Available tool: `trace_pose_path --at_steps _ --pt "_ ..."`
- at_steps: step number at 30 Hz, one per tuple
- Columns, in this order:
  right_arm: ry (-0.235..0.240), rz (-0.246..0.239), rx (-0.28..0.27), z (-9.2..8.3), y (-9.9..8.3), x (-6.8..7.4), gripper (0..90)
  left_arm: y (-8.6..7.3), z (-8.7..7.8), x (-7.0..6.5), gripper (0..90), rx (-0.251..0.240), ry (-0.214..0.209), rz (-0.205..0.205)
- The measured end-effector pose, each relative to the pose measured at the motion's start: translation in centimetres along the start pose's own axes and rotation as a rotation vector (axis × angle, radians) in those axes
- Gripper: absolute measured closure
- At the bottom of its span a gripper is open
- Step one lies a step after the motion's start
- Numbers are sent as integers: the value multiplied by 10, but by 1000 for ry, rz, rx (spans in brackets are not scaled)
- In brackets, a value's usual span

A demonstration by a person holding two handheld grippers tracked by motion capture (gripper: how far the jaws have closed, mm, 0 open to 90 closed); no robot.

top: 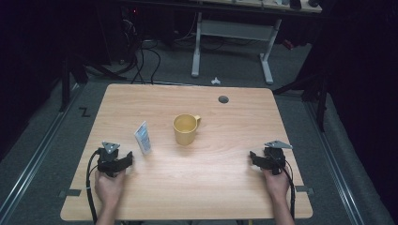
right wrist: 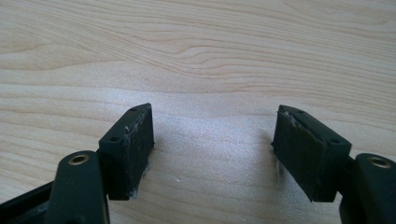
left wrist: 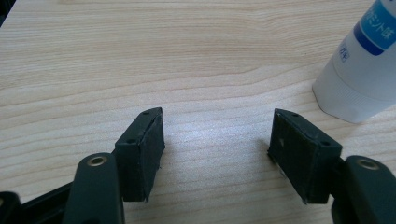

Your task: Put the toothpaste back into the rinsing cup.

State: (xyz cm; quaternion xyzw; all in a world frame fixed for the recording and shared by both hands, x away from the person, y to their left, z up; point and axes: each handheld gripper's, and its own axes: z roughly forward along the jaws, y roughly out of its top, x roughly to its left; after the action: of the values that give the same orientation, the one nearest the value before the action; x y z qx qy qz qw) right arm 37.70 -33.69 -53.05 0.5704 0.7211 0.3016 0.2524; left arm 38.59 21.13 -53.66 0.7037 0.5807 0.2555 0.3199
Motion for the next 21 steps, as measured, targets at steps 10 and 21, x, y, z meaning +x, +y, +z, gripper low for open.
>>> trace_pose_path --at_steps 10,21 --pt "0 -1 0 0 0 0 292 0 0 0 334 4 -3 4" --pt "-1 1 0 0 0 0 292 0 1 0 290 7 -1 -4"
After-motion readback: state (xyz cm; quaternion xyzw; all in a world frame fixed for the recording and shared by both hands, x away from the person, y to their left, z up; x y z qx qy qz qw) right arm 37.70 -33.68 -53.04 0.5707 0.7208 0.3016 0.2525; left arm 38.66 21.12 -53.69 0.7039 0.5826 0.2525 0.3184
